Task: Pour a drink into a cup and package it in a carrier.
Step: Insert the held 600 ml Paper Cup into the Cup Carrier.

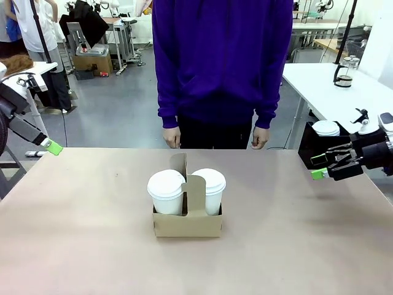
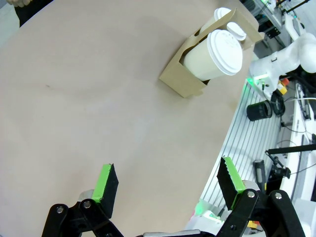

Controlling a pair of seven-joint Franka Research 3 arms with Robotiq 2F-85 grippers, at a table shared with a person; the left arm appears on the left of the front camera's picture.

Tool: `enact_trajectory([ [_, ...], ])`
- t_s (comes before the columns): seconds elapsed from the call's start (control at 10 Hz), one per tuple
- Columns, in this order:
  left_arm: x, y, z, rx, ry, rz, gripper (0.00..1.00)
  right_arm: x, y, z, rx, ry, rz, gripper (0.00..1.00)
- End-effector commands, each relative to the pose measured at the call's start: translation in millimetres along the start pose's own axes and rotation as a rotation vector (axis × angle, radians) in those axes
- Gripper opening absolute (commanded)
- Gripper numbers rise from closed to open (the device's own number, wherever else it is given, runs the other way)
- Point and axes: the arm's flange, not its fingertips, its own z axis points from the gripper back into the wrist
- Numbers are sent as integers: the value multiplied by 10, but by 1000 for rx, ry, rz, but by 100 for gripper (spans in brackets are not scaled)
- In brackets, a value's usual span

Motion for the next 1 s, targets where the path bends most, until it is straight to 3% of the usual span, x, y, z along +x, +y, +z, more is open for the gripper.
enact_trajectory([
  [0.0,1,-16,9,2,-2,-3,100,2,1,18,-2,0,12,100],
  [0.9,1,-16,9,2,-2,-3,100,2,1,18,-2,0,12,100],
])
